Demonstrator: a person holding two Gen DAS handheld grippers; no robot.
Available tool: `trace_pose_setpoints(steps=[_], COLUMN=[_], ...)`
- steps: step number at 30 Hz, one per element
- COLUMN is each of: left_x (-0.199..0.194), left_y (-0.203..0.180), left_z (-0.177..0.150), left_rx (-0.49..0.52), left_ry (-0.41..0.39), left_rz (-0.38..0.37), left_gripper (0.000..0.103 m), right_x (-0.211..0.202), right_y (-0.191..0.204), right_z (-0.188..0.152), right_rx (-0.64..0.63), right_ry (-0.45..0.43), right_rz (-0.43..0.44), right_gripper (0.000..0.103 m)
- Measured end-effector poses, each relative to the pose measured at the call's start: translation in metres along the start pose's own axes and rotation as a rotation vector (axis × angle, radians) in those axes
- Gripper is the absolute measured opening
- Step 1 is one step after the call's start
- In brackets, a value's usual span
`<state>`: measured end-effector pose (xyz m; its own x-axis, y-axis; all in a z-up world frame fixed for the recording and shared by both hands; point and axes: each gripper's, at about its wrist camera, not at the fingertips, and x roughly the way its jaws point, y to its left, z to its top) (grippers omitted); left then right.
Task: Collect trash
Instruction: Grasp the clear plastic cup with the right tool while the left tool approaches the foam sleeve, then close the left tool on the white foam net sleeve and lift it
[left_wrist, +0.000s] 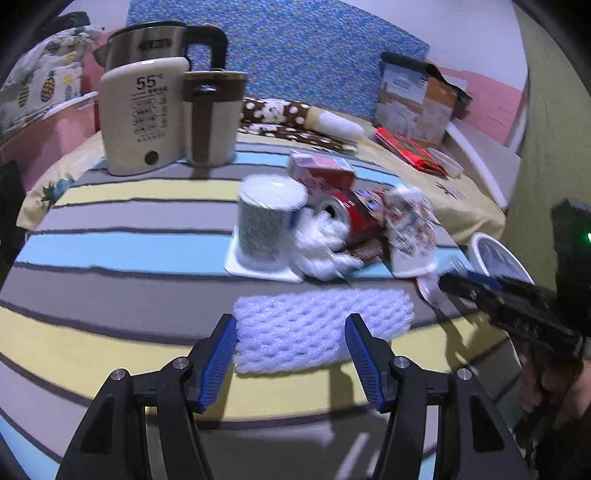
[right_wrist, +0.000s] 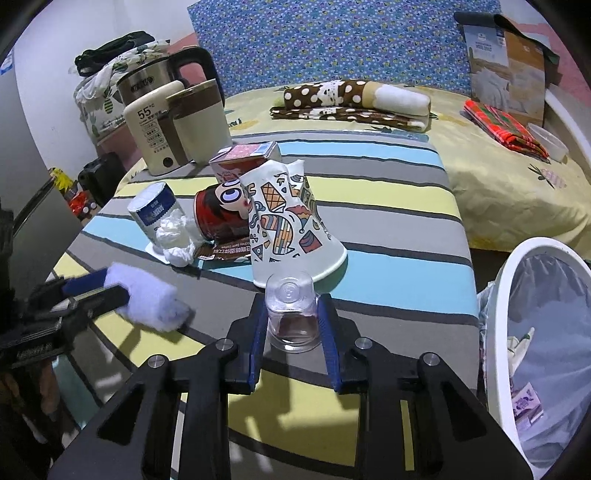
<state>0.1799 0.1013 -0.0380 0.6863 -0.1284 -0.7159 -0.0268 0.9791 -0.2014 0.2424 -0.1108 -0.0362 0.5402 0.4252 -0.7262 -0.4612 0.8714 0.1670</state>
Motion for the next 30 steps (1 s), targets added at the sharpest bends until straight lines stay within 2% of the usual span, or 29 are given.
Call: trace_pose_setpoints(steps=[10,15,18,20,23,26,30], left_x=[-0.019,-0.04,-0.039,-0.023,-0.002,-0.004,-0.012], left_y=[-0.042,-0.048,-0.042,-0.04,-0.038,-0.049,-0.074], left_z=[-0.034,-0.03,-0.022,-0.019,-0.016,-0.021,-0.035], left_rx=[0.064,0.094,0.099,0.132,0.133,0.154,0.224], left_ry=[0.053,-0.036,-0.064,-0.033,0.027,0.036,0.047], left_rz=[-0.129,-0.107,-0.087,-0.119,-0.097,-0.161,-0.196], left_gripper=[0.06,0.06,0.06,0.062,0.062,0.062,0.062], right_x=[-0.024,-0.036,-0.041,-0.042,-0.044,-0.046,-0.048], right_y=[-0.007,-0.013,-0.013,-0.013,-0.014,-0.017,-0.018], right_z=[-0.017,-0.025,-0.03,-0.031,-0.032,-0.034,-0.036], right_rx=[0.032,0.053,0.06,0.064,0.072,0.081,0.084], right_ry=[-0.021,-0.025,-0.027,-0.027,-0.029,-0.033,-0.037], right_rz=[0.014,0.011,0.011,0.01,0.007,0.003,0.003], right_gripper=[0.029,0.029,0.029,0.029,0.029,0.029,0.029])
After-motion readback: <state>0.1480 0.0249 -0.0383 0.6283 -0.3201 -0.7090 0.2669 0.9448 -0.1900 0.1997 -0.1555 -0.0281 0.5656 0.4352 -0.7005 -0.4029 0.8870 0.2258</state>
